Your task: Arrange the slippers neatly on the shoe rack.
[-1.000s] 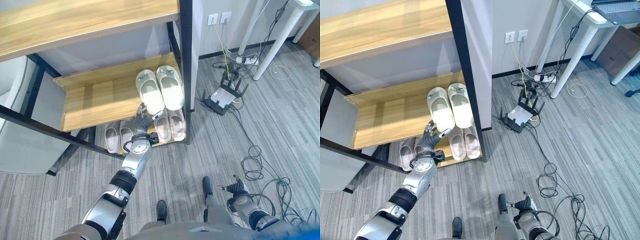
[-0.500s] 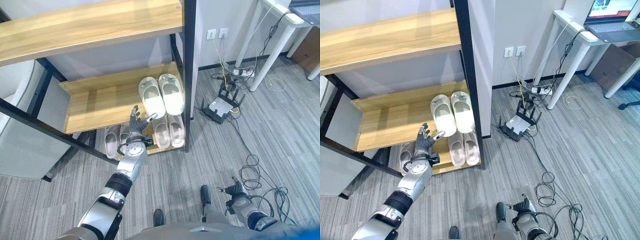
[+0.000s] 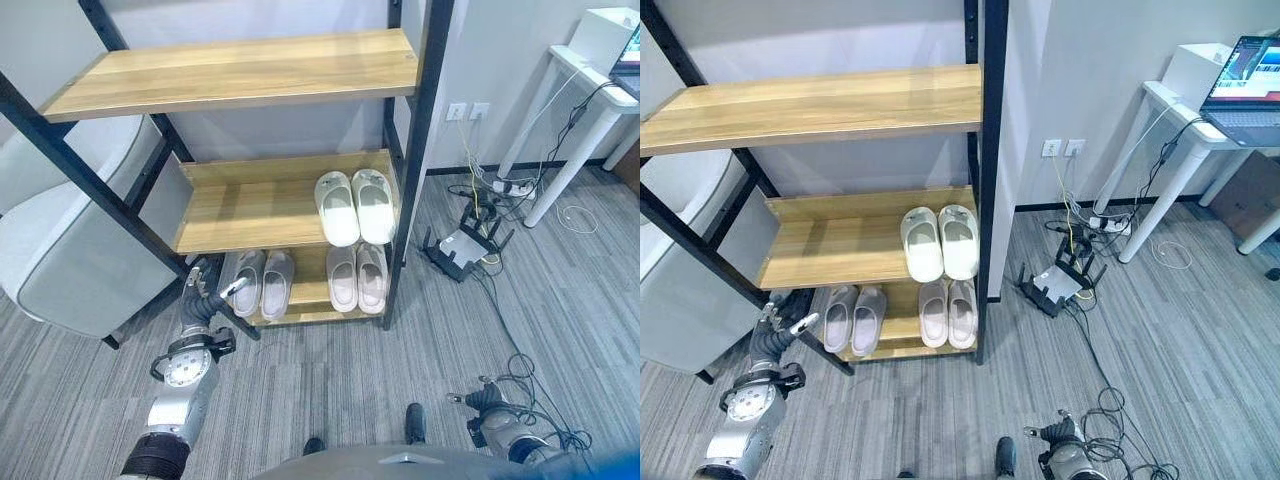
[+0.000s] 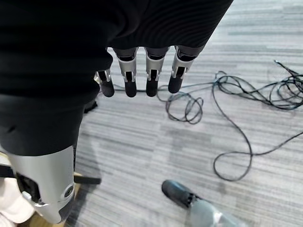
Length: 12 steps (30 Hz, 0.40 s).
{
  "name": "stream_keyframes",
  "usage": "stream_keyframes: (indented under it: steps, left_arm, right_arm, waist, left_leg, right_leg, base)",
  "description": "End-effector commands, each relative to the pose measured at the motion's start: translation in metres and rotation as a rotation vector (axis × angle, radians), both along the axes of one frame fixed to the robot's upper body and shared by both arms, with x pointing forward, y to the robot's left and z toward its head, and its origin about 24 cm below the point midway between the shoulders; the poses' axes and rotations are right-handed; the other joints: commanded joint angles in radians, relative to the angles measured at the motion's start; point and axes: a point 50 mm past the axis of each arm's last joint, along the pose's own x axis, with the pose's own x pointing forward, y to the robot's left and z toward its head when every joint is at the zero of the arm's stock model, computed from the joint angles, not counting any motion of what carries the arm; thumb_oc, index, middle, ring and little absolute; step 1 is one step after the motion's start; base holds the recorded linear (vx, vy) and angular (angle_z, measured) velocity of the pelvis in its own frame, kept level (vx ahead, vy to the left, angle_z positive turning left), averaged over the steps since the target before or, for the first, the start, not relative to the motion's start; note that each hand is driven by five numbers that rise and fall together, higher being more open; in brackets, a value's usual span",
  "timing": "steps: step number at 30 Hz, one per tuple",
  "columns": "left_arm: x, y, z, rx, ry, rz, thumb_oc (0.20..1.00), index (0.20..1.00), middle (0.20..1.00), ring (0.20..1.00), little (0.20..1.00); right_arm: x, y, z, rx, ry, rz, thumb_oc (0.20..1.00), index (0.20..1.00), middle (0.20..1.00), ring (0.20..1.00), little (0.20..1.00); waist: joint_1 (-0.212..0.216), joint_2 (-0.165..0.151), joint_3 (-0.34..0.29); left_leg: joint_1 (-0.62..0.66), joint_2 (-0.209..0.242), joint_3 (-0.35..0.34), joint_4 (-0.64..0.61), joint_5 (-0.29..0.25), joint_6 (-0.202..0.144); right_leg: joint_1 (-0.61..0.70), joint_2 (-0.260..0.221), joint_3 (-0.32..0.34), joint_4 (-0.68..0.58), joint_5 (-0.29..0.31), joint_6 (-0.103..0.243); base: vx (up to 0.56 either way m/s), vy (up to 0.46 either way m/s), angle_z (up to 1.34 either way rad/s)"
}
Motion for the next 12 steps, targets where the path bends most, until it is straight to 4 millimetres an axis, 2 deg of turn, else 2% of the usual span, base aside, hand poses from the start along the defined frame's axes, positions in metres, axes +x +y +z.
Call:
stream_keyframes:
  steps: [1, 4, 5, 10, 12]
  left_arm:
    - [0.020, 0.006, 0.002, 0.085, 0.007, -0.015, 1.000, 1.000, 1.000, 1.000, 1.000]
    - [-0.014, 0.019, -0.043, 0.107, 0.265, 0.060, 1.000, 1.000, 1.000, 1.000, 1.000]
    - [-0.037, 0.022, -0.067, 0.098, 0.421, 0.084, 1.000, 1.000, 1.000, 1.000, 1.000]
    - [-0.095, 0.022, -0.105, 0.083, 0.755, 0.095, 1.000, 1.000, 1.000, 1.000, 1.000]
    - [-0.127, 0.014, -0.118, 0.115, 0.938, 0.012, 1.000, 1.000, 1.000, 1.000, 1.000]
  right_arm:
    - [0.006, -0.006, 0.003, -0.016, -0.013, 0.008, 1.000, 1.000, 1.000, 1.000, 1.000]
    - [-0.005, -0.012, 0.001, -0.017, 0.010, -0.030, 1.000, 1.000, 1.000, 1.000, 1.000]
    - [-0.013, -0.015, -0.001, -0.010, 0.022, -0.053, 1.000, 1.000, 1.000, 1.000, 1.000]
    - [-0.031, -0.024, -0.005, 0.002, 0.067, -0.102, 1.000, 1.000, 1.000, 1.000, 1.000]
    - [-0.038, -0.028, -0.006, 0.016, 0.087, -0.121, 1.000, 1.000, 1.000, 1.000, 1.000]
  waist:
    - [0.004, 0.018, 0.021]
    - [0.001, 0.017, 0.012]
    - [-0.003, 0.017, 0.008]
    - [-0.015, 0.011, 0.000]
    - [-0.019, 0.009, -0.009]
  left_leg:
    - [-0.033, -0.023, -0.023, 0.012, -0.030, 0.015]
    - [-0.028, -0.028, -0.022, 0.012, -0.029, 0.018]
    - [-0.023, -0.030, -0.020, 0.012, -0.029, 0.021]
    - [-0.006, -0.034, -0.019, 0.012, -0.032, 0.025]
    - [0.004, -0.034, -0.016, 0.012, -0.035, 0.026]
  right_leg:
    - [0.114, -0.010, -0.049, 0.012, -0.135, 0.070]
    - [0.118, -0.014, -0.050, 0.012, -0.130, 0.072]
    - [0.119, -0.014, -0.047, 0.012, -0.128, 0.072]
    - [0.132, -0.014, -0.038, 0.012, -0.130, 0.071]
    - [0.138, -0.014, -0.035, 0.012, -0.131, 0.071]
  base:
    - [-0.09, 0.033, 0.00]
    - [-0.08, 0.033, 0.03]
    - [-0.06, 0.032, 0.00]
    - [-0.01, 0.009, -0.01]
    - [0.00, 0.000, 0.00]
